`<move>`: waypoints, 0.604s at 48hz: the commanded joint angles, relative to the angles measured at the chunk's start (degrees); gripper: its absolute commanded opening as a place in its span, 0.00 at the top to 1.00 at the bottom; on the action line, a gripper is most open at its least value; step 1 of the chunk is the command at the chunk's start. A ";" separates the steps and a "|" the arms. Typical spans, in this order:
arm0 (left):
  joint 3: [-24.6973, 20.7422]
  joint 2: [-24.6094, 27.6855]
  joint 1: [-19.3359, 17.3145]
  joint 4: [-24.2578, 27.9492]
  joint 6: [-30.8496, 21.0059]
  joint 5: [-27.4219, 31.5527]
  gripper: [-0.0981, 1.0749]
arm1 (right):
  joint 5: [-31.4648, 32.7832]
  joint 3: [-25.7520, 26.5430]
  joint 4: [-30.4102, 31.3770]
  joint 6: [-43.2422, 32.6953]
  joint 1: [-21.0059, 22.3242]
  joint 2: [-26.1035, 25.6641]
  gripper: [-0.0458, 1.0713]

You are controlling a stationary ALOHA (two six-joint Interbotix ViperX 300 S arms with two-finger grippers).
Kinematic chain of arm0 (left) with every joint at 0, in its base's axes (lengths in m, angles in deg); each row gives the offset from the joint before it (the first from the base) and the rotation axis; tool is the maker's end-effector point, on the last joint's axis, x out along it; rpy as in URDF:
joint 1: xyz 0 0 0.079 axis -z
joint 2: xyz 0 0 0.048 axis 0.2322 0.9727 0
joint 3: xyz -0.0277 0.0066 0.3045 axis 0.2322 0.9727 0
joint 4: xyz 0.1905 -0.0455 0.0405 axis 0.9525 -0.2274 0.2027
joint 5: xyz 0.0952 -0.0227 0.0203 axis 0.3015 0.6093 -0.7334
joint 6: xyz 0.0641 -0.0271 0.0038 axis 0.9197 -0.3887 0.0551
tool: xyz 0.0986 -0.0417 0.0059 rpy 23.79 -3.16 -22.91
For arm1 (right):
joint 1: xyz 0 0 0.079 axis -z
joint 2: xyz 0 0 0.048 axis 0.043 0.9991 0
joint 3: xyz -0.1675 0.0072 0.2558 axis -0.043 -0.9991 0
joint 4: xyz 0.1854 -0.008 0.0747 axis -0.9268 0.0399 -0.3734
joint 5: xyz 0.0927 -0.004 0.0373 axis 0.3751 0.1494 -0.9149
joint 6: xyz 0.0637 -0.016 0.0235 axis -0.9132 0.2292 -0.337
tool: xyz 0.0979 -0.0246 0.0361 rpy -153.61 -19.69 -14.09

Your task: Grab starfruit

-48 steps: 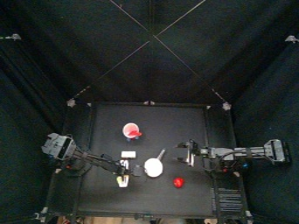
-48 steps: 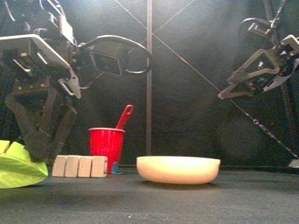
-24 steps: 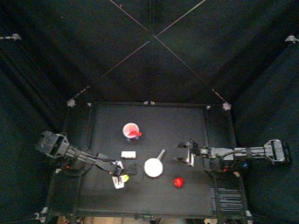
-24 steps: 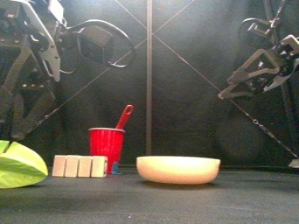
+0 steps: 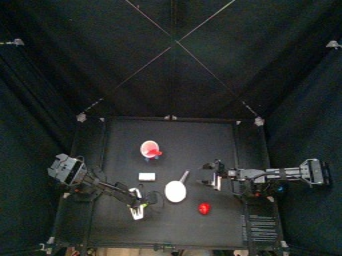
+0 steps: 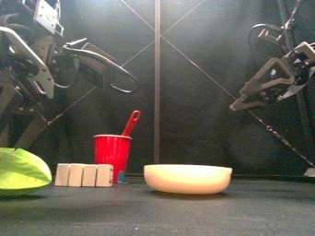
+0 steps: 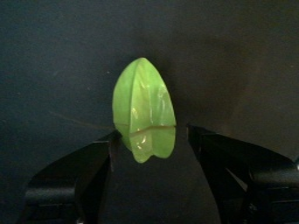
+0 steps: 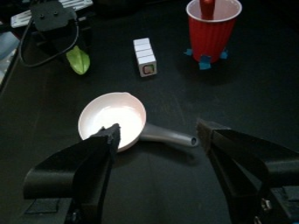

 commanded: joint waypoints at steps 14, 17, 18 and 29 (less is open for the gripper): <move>-0.88 1.05 -0.09 3.34 -2.37 -1.67 0.11 | -0.26 1.41 -0.09 -0.09 0.18 0.09 0.07; -0.79 1.14 -0.09 3.34 -2.46 -2.20 0.11 | -0.26 1.41 -0.09 -0.09 0.09 0.09 0.07; -0.79 1.23 -0.09 3.34 -2.46 -2.37 0.11 | -0.35 1.41 -0.09 -0.09 0.09 0.09 0.07; -0.79 1.23 -0.18 4.13 -2.46 -3.60 0.18 | -0.35 1.41 -0.09 -0.09 0.09 0.09 0.07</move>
